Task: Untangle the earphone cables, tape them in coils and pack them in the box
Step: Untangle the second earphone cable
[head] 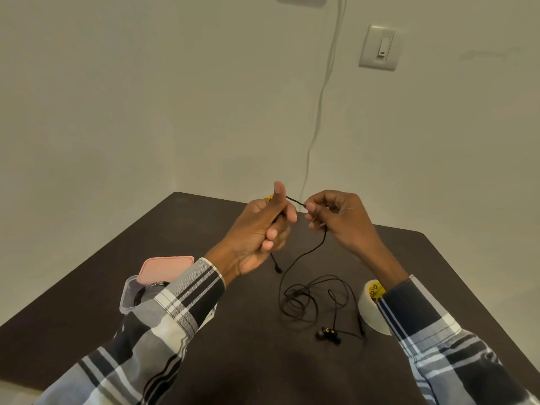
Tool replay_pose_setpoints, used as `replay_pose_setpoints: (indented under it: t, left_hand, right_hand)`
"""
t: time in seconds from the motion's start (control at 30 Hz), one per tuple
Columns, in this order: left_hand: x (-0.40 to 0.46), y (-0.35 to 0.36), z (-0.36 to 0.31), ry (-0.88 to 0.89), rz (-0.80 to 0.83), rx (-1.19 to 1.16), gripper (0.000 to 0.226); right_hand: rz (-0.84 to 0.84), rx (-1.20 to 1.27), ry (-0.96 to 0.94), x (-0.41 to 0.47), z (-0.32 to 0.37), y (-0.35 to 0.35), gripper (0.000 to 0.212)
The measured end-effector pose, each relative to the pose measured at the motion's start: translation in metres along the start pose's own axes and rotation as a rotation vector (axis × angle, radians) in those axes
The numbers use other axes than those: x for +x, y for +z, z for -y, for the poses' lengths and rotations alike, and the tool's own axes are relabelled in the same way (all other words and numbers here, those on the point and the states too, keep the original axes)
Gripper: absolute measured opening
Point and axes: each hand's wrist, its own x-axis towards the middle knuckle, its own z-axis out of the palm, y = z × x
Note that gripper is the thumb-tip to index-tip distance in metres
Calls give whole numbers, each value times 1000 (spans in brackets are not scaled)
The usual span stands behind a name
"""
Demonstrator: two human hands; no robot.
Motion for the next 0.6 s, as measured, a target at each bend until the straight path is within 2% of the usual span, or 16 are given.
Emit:
replay_pose_setpoints:
  t: [0.23,0.4,0.5,0.6]
  left_hand:
    - [10,8,-14,152,-150,-56,53]
    - [15,3,-13,168,-143,-57,63]
    - [16,-6,-12,193,-149,46,62]
    - [18,-17,-12,221,-139,275,64]
  right_hand:
    - [132,7,67,-21,-6,35,14]
    - [230,4,36,-35,-5,56,17]
    - [250,-96,2,-40,-4,58,20]
    - [238,-169,-17,-44,-1,53,24]
